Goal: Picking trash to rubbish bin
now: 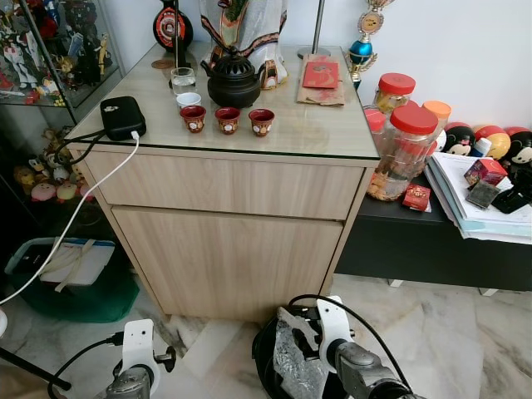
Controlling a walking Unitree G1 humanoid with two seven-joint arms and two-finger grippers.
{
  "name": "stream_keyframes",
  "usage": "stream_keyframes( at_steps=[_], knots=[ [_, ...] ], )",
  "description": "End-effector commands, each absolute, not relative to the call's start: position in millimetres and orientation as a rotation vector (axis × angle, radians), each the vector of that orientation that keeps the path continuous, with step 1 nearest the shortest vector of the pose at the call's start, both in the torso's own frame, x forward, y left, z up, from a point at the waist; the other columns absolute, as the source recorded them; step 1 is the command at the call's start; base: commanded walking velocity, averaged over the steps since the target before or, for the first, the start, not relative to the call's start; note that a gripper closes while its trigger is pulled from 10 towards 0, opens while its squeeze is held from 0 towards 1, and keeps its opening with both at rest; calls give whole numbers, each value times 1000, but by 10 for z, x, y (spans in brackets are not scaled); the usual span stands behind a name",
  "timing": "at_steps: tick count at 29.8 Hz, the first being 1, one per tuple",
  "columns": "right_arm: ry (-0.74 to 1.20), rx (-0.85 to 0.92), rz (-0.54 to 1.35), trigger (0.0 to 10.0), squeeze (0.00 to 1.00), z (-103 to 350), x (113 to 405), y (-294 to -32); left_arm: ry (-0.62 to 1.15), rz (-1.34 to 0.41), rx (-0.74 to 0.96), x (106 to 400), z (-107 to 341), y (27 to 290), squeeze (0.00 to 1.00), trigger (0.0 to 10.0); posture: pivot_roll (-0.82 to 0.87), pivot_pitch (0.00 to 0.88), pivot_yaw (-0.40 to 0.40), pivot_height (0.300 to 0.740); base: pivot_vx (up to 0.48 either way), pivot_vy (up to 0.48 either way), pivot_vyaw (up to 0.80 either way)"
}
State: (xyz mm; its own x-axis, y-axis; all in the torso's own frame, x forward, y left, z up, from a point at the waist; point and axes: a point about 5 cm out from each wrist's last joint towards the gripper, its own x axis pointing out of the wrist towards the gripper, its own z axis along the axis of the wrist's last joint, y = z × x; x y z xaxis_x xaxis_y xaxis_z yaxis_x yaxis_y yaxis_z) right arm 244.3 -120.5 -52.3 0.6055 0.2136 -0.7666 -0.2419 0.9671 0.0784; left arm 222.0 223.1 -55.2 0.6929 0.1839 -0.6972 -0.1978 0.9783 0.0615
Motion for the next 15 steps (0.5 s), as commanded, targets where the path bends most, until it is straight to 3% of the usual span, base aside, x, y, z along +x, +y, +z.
stream_keyframes(
  at_steps=[1, 15],
  knots=[
    [910, -75, 267, 10000, 0, -535, 2433, -1229, 779, 192, -8, 2238, -546, 2212, 0, 10000, 70, 28, -52, 740, 0, 0, 0],
    [976, 219, 184, 10000, 0, -522, 2442, -1134, 782, 188, -7, 2242, -546, 2207, 0, 10000, 71, 27, -52, 740, 0, 0, 0]
  ],
)
